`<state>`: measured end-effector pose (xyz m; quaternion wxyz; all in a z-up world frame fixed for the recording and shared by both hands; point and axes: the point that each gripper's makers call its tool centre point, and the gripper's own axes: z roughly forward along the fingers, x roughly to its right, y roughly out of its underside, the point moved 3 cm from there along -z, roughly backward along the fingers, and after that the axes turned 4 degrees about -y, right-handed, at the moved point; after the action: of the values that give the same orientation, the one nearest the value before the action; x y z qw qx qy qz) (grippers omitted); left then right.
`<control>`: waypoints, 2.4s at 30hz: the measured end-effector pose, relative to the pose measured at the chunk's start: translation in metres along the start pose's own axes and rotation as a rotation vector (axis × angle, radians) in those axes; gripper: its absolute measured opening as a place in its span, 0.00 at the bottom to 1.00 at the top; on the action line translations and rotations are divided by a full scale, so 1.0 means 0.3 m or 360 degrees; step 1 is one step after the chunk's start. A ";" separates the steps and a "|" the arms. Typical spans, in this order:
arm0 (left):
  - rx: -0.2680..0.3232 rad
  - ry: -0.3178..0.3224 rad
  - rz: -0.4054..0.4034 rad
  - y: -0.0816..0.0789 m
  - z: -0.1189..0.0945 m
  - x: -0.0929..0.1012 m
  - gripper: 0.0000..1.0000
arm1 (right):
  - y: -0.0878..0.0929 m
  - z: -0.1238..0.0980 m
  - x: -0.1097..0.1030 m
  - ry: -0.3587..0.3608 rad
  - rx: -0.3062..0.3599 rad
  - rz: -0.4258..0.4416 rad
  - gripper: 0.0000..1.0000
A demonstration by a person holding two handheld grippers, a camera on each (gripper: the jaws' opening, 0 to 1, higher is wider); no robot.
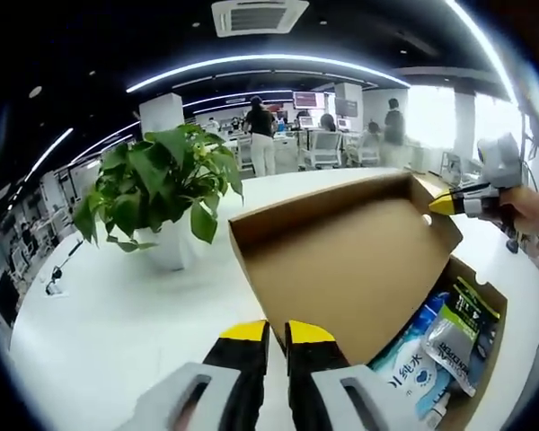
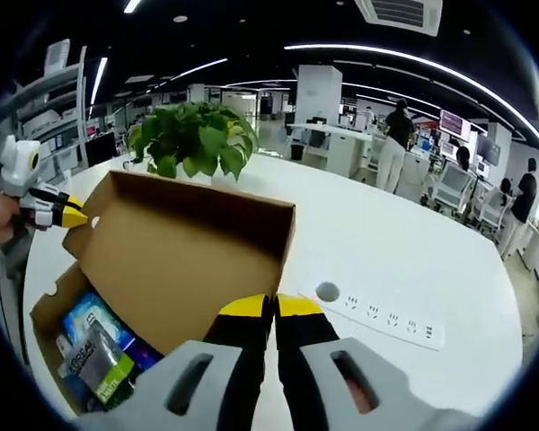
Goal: Operate the shoe box by opening the lid, removing the specified soft item, and placing it in the target area until the item is outside and the box remains undamaged.
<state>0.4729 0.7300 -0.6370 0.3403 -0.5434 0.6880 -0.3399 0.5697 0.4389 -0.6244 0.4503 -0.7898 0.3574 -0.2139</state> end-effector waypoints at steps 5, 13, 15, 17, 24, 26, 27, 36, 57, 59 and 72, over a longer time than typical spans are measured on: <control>-0.0037 0.0011 -0.0004 0.020 0.001 0.011 0.07 | 0.032 0.028 0.016 -0.0007 -0.0038 0.0007 0.01; -0.0089 0.0031 0.0000 0.043 0.008 0.035 0.09 | 0.075 0.078 0.062 -0.0010 -0.0100 0.0026 0.02; -0.0098 0.0031 0.0001 0.047 0.009 0.040 0.09 | 0.086 0.086 0.065 -0.0012 -0.0118 0.0030 0.02; -0.0113 0.0034 -0.0009 0.051 0.010 0.043 0.09 | 0.092 0.090 0.065 -0.0015 -0.0134 0.0032 0.02; -0.0164 0.0045 -0.0057 0.065 0.024 0.053 0.10 | 0.124 0.112 0.066 -0.0030 -0.0189 0.0054 0.03; -0.0183 0.0049 -0.0067 0.070 0.032 0.058 0.11 | 0.138 0.112 0.057 -0.0034 -0.0209 0.0050 0.03; -0.0197 0.0050 -0.0069 0.074 0.034 0.059 0.11 | 0.142 0.115 0.056 -0.0036 -0.0216 0.0048 0.04; -0.0243 0.0063 -0.0121 0.091 0.058 0.054 0.11 | 0.168 0.119 0.054 -0.0040 -0.0255 0.0079 0.04; -0.0249 0.0100 -0.0125 0.123 0.094 0.040 0.15 | 0.165 0.074 0.017 -0.0032 -0.0249 0.0106 0.07; -0.0248 0.0105 -0.0129 0.128 0.094 0.040 0.15 | 0.163 0.068 0.012 -0.0031 -0.0246 0.0121 0.07; -0.0223 0.0124 -0.0146 0.137 0.041 0.030 0.18 | 0.146 -0.016 0.016 -0.0036 -0.0221 0.0149 0.12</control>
<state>0.4604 0.7274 -0.6788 0.2585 -0.5830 0.6973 -0.3271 0.5534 0.4179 -0.6598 0.4080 -0.8039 0.4028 -0.1585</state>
